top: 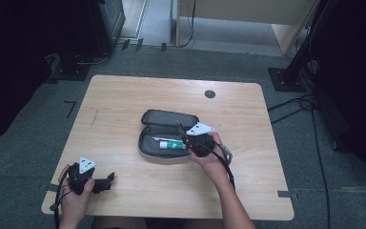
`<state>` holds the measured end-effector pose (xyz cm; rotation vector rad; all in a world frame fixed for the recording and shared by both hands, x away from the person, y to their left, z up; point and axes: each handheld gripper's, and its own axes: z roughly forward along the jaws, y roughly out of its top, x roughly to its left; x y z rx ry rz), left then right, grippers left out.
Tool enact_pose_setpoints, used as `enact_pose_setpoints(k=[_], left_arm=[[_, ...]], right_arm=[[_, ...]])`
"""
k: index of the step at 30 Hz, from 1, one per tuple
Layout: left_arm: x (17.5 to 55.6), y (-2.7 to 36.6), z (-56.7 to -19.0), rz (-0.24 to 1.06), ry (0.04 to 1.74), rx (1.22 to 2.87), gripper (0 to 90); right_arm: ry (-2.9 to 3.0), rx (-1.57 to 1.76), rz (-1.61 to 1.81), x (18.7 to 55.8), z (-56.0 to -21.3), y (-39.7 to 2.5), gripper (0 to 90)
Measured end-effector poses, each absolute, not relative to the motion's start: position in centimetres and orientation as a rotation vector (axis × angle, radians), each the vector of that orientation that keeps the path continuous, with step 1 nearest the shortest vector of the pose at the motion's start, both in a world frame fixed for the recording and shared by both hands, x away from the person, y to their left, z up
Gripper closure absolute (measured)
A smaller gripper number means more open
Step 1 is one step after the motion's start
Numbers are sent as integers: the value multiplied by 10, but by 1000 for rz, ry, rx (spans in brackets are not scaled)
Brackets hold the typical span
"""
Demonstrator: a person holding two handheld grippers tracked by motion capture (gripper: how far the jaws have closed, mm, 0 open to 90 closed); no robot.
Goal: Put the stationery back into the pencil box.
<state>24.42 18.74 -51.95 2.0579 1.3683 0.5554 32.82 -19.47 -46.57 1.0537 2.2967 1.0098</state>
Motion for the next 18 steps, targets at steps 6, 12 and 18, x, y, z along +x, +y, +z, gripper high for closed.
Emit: enact_pose_setpoints(k=[6, 12, 18], left_arm=[[244, 187, -519, 556, 1368, 2058, 0], [244, 187, -519, 555, 1368, 2058, 0], [244, 187, -519, 555, 1368, 2058, 0]], right_arm=[[2362, 1035, 964, 340, -475, -191, 736], [2410, 993, 958, 342, -473, -190, 720], [2438, 954, 940, 343, -473, -187, 737]])
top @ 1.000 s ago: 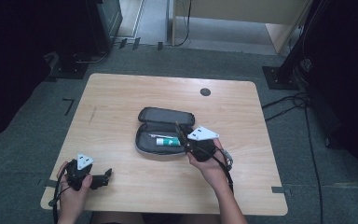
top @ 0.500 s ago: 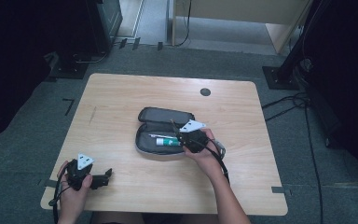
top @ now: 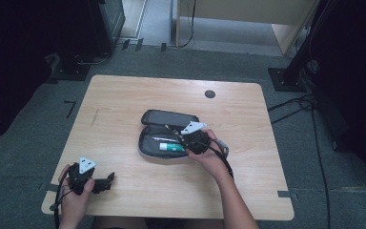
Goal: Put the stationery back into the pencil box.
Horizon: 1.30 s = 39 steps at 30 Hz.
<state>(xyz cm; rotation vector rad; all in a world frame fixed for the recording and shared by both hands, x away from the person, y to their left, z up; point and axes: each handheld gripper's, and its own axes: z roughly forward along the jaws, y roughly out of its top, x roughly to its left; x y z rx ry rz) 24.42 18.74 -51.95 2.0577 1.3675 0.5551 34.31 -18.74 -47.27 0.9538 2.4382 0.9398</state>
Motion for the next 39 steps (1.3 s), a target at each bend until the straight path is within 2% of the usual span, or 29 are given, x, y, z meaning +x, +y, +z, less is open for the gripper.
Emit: enact_pose_setpoints(k=[18, 21, 30, 35, 39], left_arm=[[244, 187, -520, 553, 1363, 2055, 0], [244, 187, -520, 554, 1362, 2056, 0], [244, 187, -520, 553, 1363, 2057, 0], [244, 187, -520, 553, 1362, 2057, 0], [244, 187, -520, 553, 1362, 2056, 0]], right_arm=[[2587, 807, 1018, 335, -480, -176, 735], [2547, 855, 1010, 336, -480, -177, 664], [2417, 908, 1045, 327, -472, -186, 708], [2360, 934, 1084, 321, -464, -192, 674], [2316, 969, 1133, 314, -456, -198, 591]])
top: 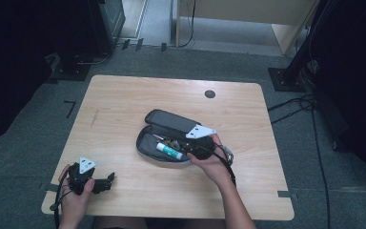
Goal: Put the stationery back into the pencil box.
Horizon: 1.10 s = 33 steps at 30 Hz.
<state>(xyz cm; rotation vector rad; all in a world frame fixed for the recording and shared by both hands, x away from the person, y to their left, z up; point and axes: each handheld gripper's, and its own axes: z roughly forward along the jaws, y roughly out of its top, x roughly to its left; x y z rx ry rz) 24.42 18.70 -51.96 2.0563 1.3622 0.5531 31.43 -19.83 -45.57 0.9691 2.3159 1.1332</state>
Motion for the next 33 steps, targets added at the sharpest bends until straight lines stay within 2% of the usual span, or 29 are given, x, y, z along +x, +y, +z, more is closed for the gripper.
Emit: enact_pose_setpoints(k=[11, 13, 15, 17, 33], left_arm=[[244, 187, -520, 554, 1363, 2056, 0], [244, 187, -520, 553, 1363, 2057, 0], [244, 187, -520, 553, 1363, 2057, 0], [244, 187, -520, 554, 1362, 2058, 0], [244, 187, -520, 553, 1363, 2056, 0]], right_arm=[[2256, 1090, 1178, 289, -448, -218, 239], [2246, 1114, 1182, 285, -446, -223, 141], [2254, 1109, 1178, 280, -445, -226, 108], [2253, 1126, 1156, 277, -445, -229, 17], [2167, 1232, 1104, 251, -464, -269, 0]])
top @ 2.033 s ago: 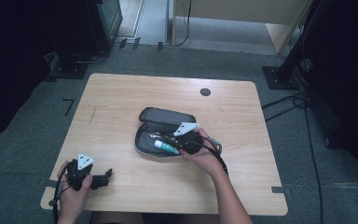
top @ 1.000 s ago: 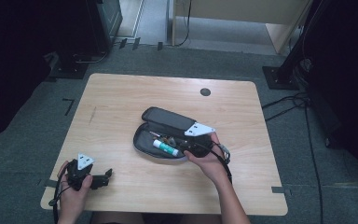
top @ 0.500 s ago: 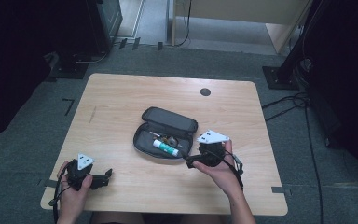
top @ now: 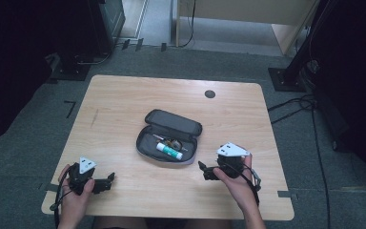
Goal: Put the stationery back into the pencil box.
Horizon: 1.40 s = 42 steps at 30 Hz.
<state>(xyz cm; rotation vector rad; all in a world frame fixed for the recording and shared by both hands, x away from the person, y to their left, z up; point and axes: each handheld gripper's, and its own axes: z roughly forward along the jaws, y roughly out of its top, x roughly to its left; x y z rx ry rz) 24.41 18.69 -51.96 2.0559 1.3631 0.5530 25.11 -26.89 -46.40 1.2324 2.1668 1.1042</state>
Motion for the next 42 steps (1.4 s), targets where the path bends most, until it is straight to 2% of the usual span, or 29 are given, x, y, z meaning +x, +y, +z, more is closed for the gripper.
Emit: enact_pose_setpoints(k=[42], left_arm=[[244, 187, -520, 554, 1363, 2056, 0]], right_arm=[[2010, 1479, 940, 211, -505, -360, 0]])
